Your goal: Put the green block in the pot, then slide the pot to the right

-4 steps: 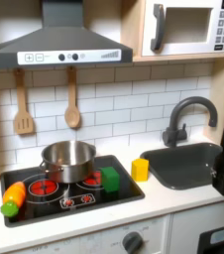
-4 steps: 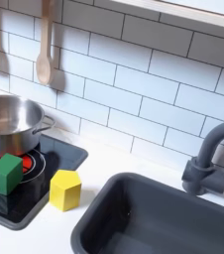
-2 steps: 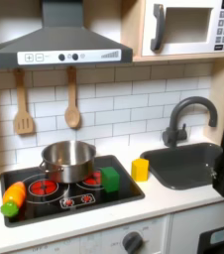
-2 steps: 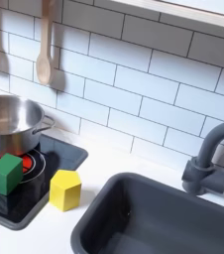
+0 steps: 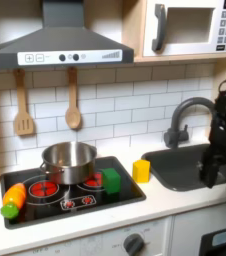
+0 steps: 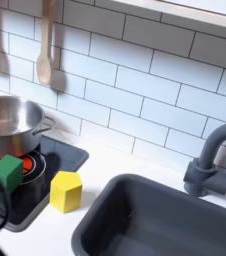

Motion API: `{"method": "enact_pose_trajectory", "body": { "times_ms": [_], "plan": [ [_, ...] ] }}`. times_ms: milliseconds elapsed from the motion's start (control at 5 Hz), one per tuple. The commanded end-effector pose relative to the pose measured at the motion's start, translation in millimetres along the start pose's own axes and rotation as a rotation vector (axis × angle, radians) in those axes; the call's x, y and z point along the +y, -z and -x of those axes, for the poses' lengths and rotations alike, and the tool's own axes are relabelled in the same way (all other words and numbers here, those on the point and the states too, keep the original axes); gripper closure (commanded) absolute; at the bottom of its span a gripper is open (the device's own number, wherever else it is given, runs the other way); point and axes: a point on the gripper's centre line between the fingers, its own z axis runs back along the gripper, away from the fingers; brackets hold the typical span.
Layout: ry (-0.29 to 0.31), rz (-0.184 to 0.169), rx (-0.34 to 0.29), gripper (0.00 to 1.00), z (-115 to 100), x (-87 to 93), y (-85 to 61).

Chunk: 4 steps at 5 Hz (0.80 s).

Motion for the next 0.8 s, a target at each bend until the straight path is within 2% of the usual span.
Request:
{"method": "enact_pose_trajectory", "body": {
  "times_ms": [0, 600],
  "plan": [
    [-0.016, -0.028, 0.002, 0.00, -36.3, 17.1, 2.8],
    [-0.041, -0.052, -0.012, 0.00, -80.1, 35.1, 9.3]
  ]
}}
